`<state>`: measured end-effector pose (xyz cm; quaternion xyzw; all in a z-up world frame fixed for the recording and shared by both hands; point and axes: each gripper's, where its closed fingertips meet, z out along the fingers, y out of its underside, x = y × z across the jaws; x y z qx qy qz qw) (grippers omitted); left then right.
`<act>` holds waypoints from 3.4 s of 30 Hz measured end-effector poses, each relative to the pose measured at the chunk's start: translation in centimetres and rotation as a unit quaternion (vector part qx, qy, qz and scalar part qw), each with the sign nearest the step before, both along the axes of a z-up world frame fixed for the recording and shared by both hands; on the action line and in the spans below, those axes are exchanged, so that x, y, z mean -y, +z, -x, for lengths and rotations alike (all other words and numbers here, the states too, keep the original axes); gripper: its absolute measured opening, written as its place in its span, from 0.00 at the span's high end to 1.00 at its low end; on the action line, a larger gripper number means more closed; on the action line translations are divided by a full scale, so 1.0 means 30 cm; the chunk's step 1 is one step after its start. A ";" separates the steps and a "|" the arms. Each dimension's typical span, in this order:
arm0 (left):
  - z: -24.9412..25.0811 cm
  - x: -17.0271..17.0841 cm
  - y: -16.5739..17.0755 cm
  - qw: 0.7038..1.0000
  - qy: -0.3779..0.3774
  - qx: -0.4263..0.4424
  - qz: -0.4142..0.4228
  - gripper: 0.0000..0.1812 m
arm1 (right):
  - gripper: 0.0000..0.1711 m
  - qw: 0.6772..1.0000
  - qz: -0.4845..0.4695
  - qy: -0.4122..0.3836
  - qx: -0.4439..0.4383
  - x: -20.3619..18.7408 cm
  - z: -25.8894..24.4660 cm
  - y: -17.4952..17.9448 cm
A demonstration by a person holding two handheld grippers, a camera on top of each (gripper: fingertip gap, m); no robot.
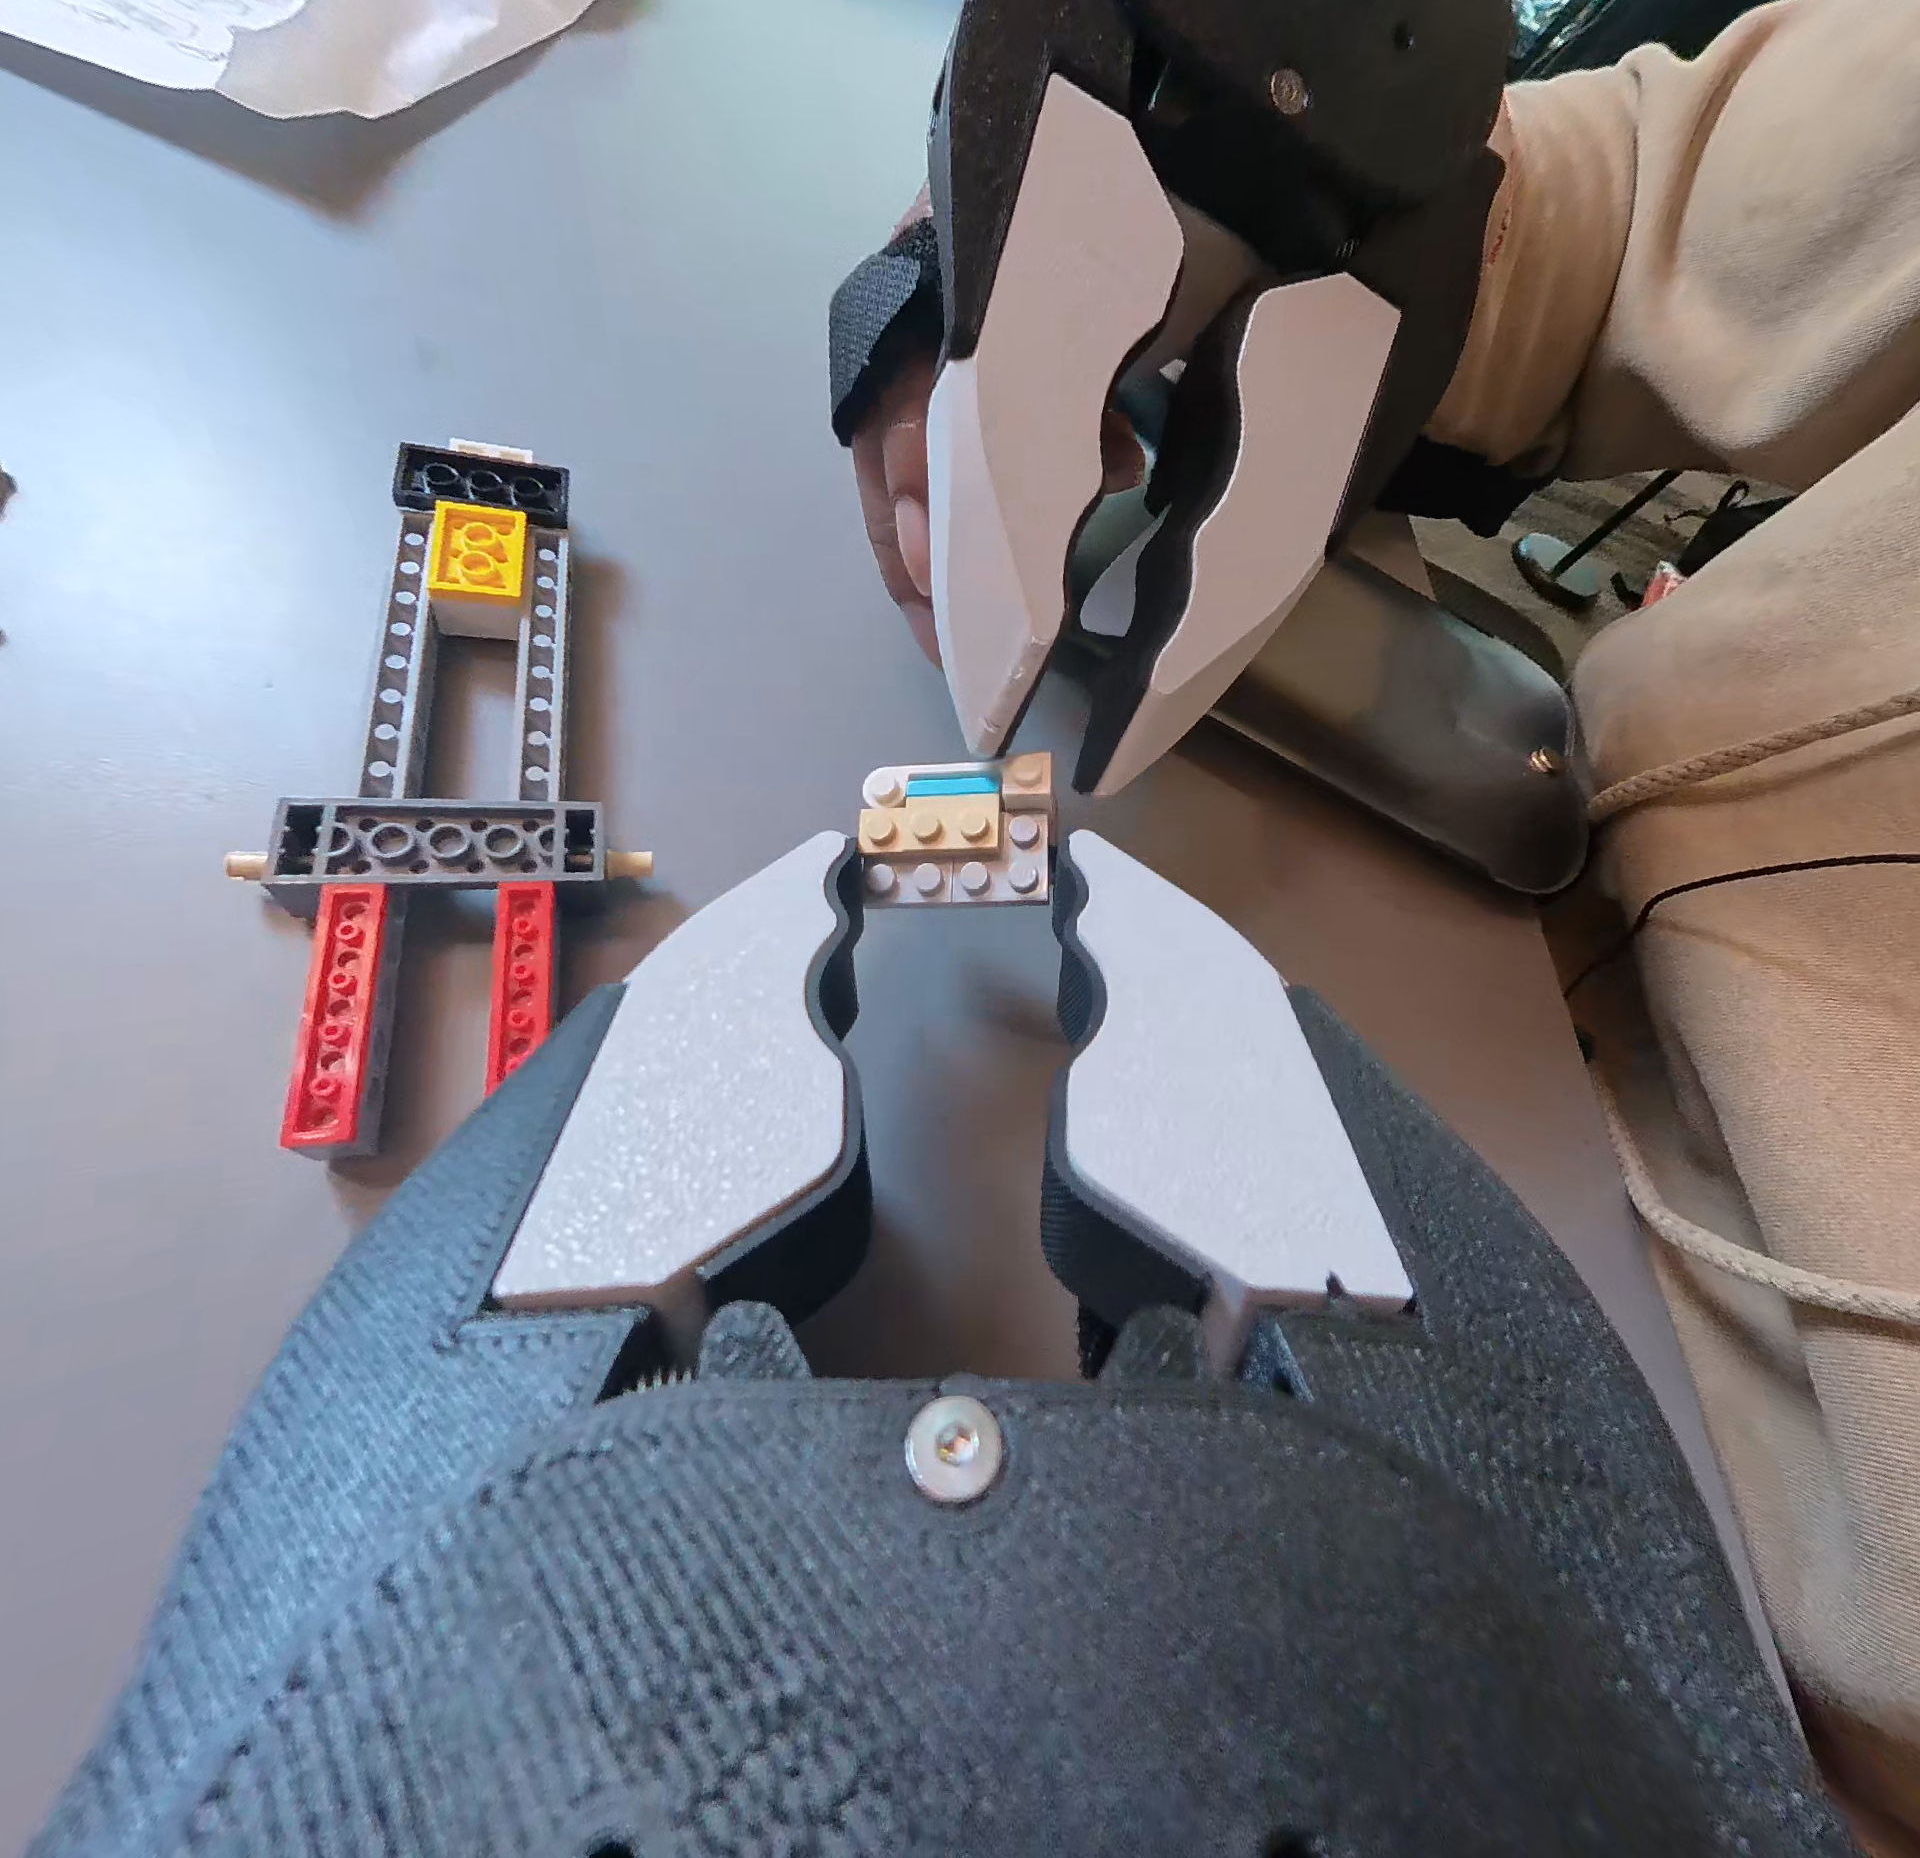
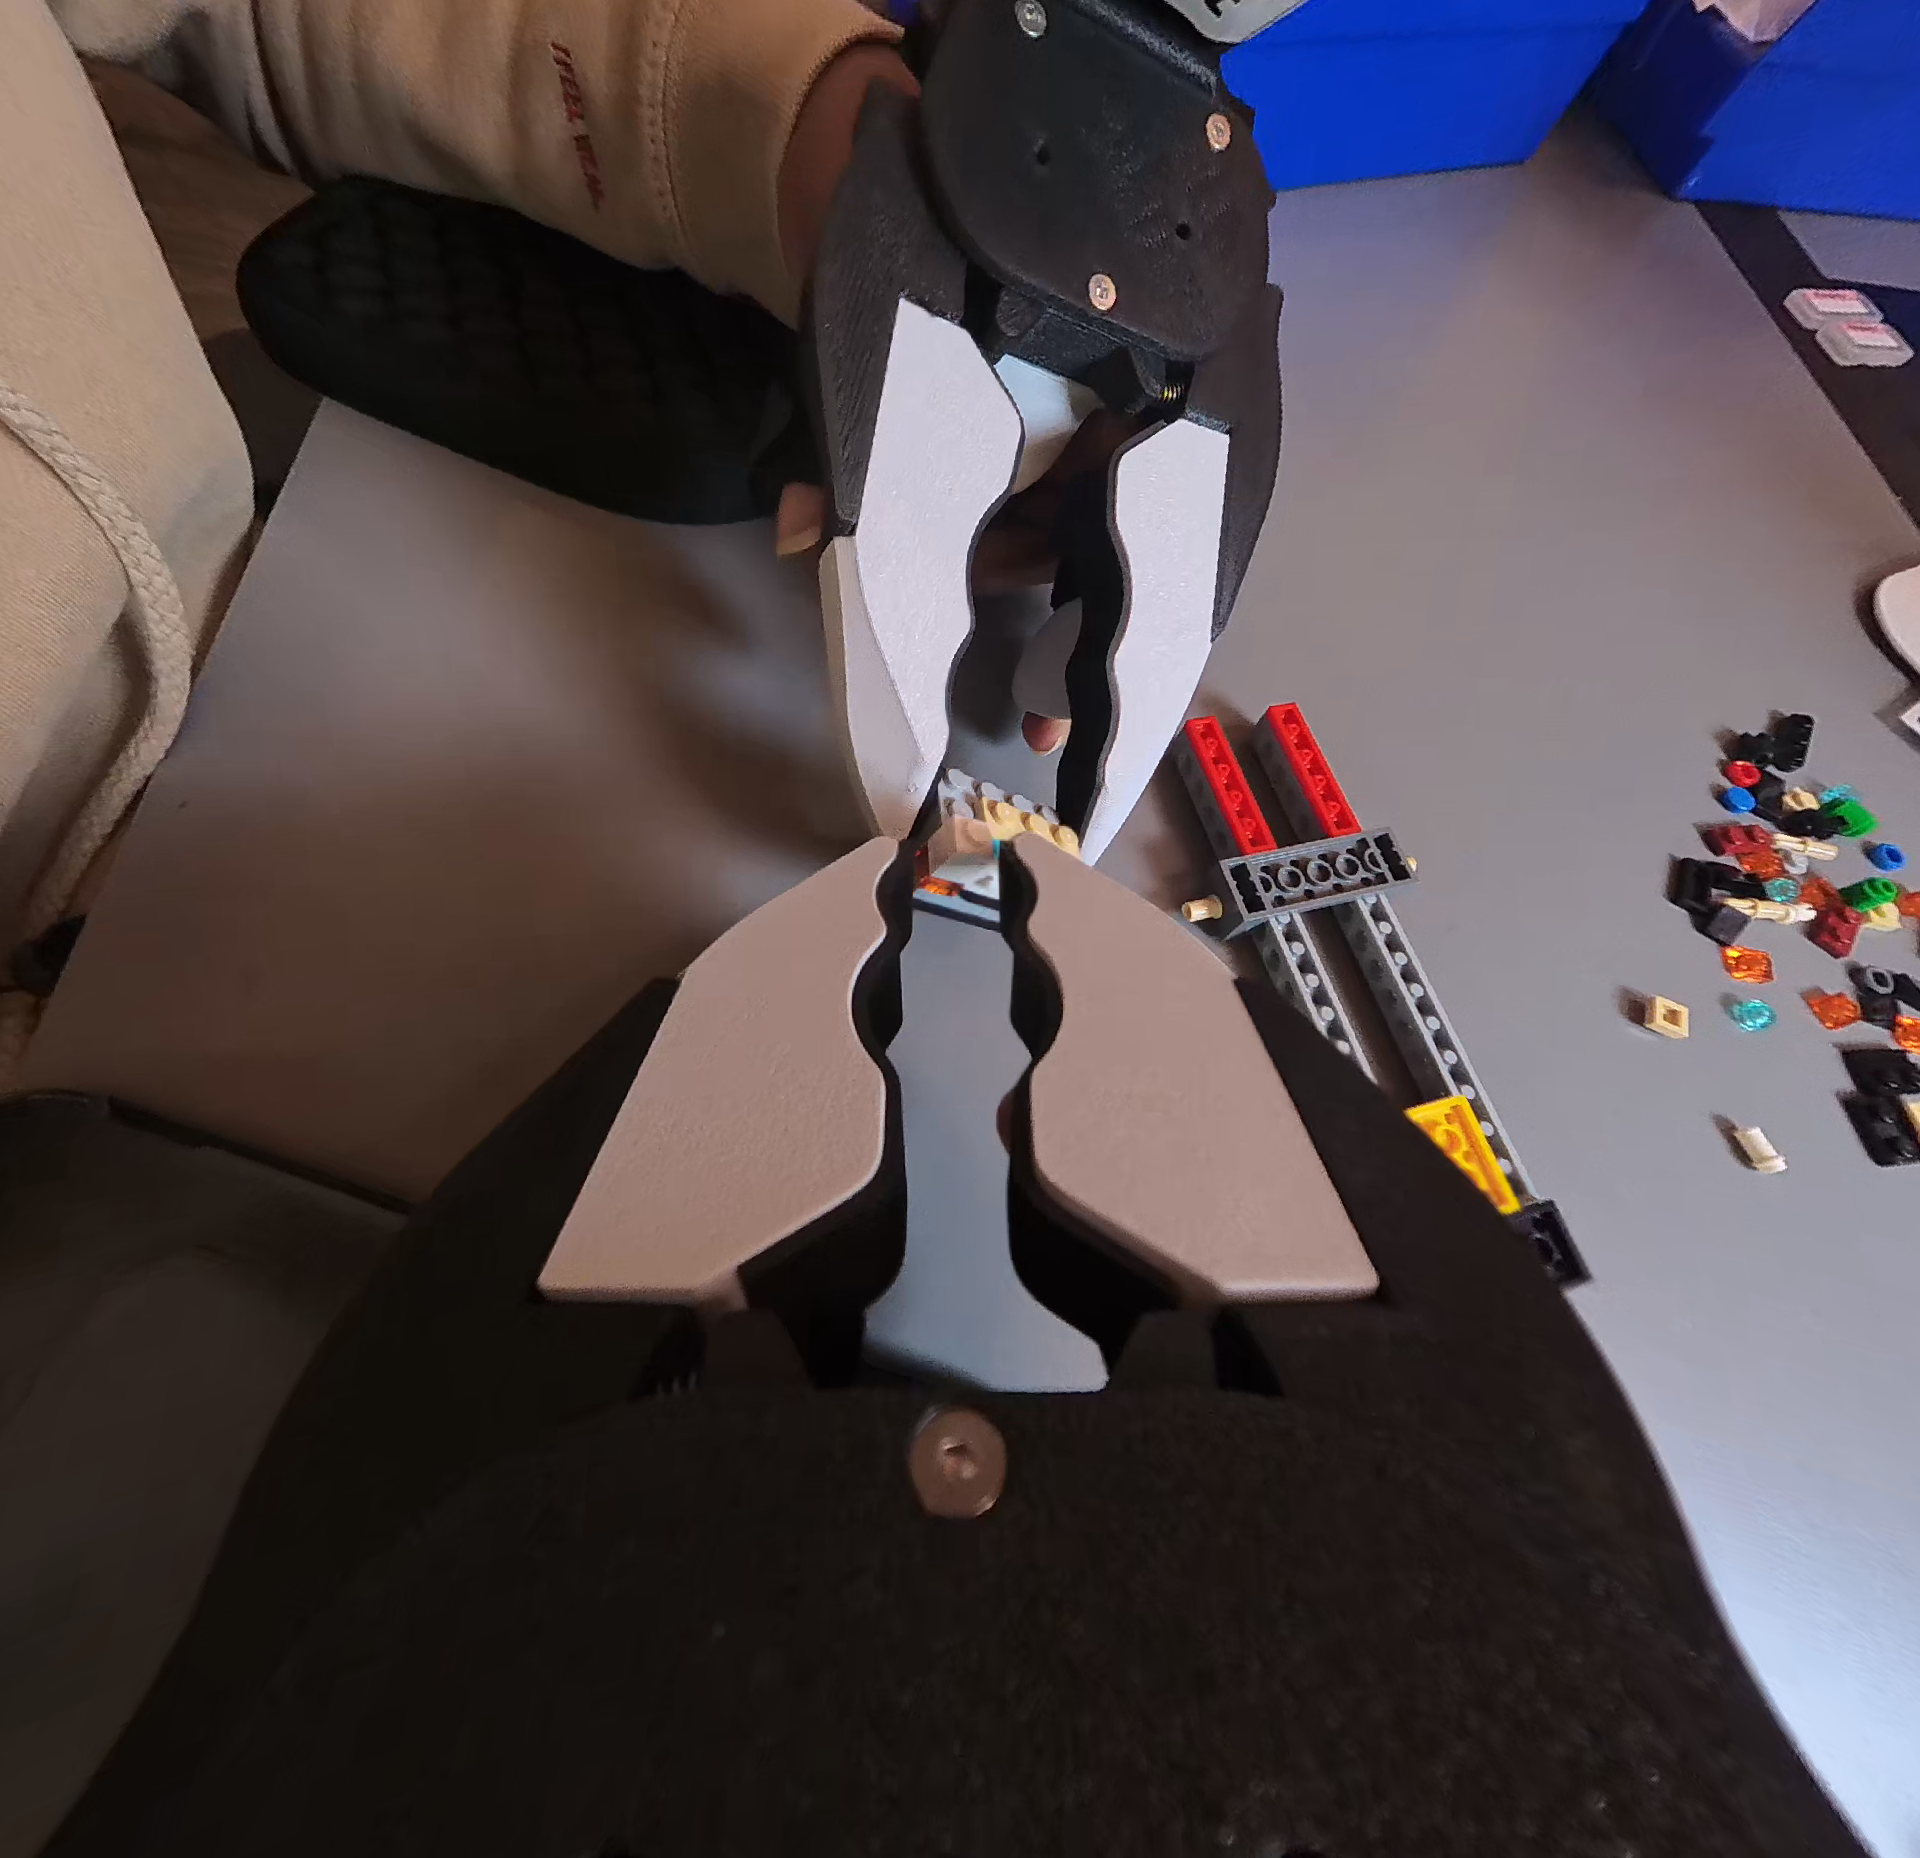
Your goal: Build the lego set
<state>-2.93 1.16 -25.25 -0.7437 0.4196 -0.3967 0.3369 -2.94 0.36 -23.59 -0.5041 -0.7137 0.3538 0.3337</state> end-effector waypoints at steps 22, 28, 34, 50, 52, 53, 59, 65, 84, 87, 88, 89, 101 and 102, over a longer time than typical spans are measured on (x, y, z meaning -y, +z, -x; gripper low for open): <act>0.019 0.031 0.002 0.994 -0.007 0.033 0.105 0.80 | 0.86 0.958 -0.281 0.042 -0.045 0.031 0.045 -0.017; 0.024 0.033 0.039 0.986 -0.006 0.075 0.149 0.81 | 0.86 0.965 -0.250 0.028 -0.070 0.035 0.049 0.015; 0.022 0.044 0.060 0.976 -0.013 0.108 0.188 0.81 | 0.87 0.975 -0.206 0.022 -0.080 0.046 0.049 0.035; 0.032 0.026 0.093 0.989 -0.015 0.110 0.095 0.81 | 0.85 0.985 -0.135 -0.001 -0.109 0.037 0.055 0.075; 0.034 0.017 0.100 0.996 -0.012 0.087 0.027 0.81 | 0.72 0.993 -0.072 -0.006 -0.097 0.024 0.040 0.078; 0.035 0.012 0.106 0.997 -0.009 0.079 -0.004 0.81 | 0.72 0.995 -0.041 -0.010 -0.095 0.013 0.032 0.081; 0.024 0.014 0.112 0.981 -0.024 0.018 -0.193 0.81 | 0.73 0.996 0.042 -0.023 -0.074 -0.021 0.012 0.062; 0.002 0.040 0.127 0.963 -0.043 0.013 -0.265 0.81 | 0.75 0.999 0.015 -0.002 -0.043 0.016 0.014 0.030; 0.071 -0.093 0.120 0.961 0.078 -0.023 -0.263 0.82 | 0.80 0.963 0.122 -0.239 -0.025 -0.156 0.030 0.037; 0.071 -0.106 0.121 0.905 0.081 -0.126 -0.397 0.83 | 0.80 0.946 0.205 -0.249 -0.032 -0.160 0.028 0.044; 0.069 -0.107 0.125 0.888 0.081 -0.150 -0.428 0.83 | 0.80 0.942 0.223 -0.249 -0.035 -0.158 0.030 0.047; 0.065 -0.107 0.134 0.871 0.081 -0.166 -0.455 0.83 | 0.80 0.939 0.236 -0.248 -0.036 -0.153 0.033 0.048; 0.067 -0.088 0.145 0.858 0.060 -0.163 -0.483 0.88 | 0.79 0.927 0.309 -0.203 -0.059 -0.089 0.065 0.067; 0.069 -0.084 0.163 0.873 0.065 -0.131 -0.466 0.88 | 0.76 0.930 0.313 -0.178 -0.070 -0.075 0.064 0.088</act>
